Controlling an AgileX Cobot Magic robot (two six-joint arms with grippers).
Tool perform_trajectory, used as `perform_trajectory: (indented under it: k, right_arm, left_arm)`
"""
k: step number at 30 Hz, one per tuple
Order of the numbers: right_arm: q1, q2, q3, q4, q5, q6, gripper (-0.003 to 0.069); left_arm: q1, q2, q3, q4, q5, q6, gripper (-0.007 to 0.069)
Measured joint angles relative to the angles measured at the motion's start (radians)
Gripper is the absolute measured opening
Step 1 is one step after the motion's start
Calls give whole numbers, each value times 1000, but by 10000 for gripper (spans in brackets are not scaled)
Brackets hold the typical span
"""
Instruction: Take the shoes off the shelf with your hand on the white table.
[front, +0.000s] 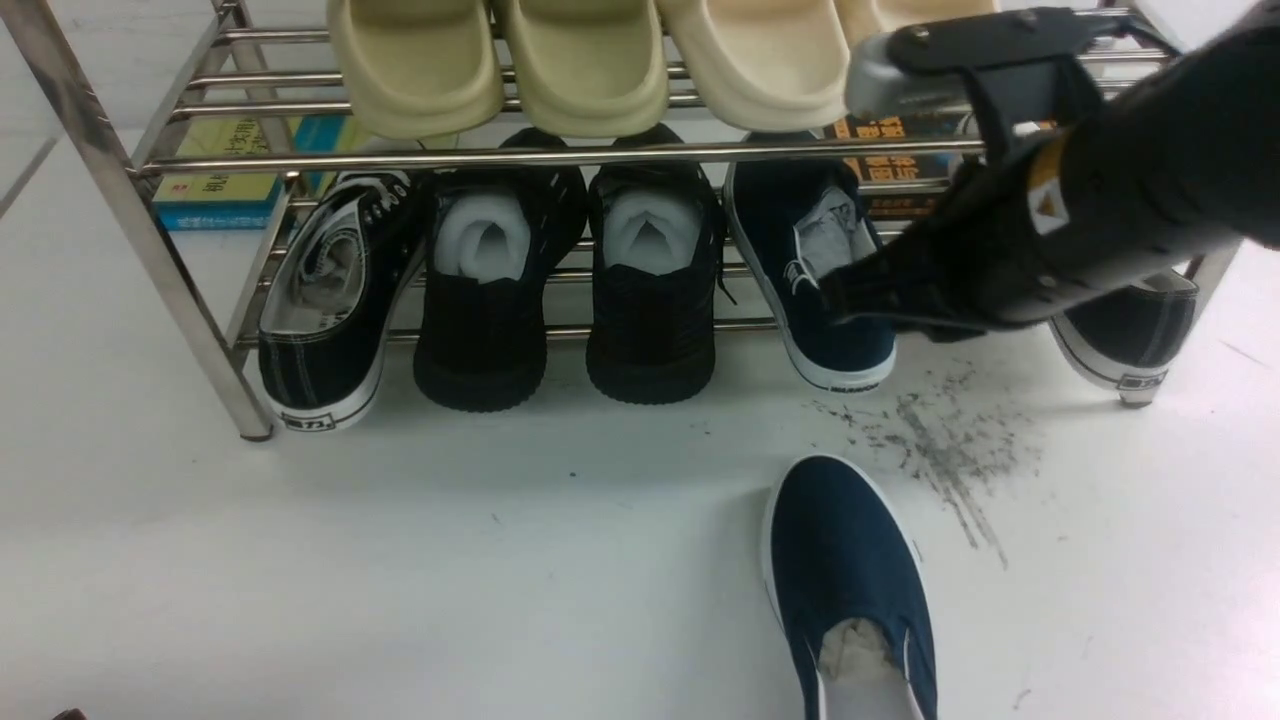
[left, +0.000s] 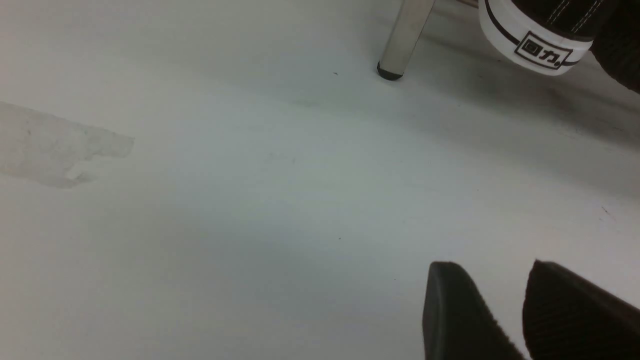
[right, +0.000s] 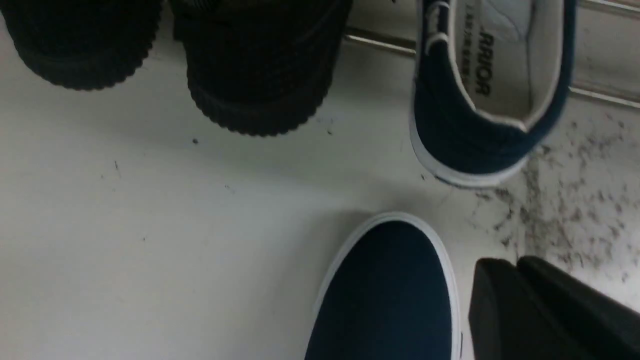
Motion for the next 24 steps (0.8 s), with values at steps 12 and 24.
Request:
perform_trajectory:
  k: [12,24]
  right_arm:
    - [-10,276,-177,-102,-83,-44,442]
    - [-80,381,-240,-88,-58,-17,437]
  left_arm:
    - [0,0,0,0,0,0,242]
    - [0,0,0,0,0,0,242]
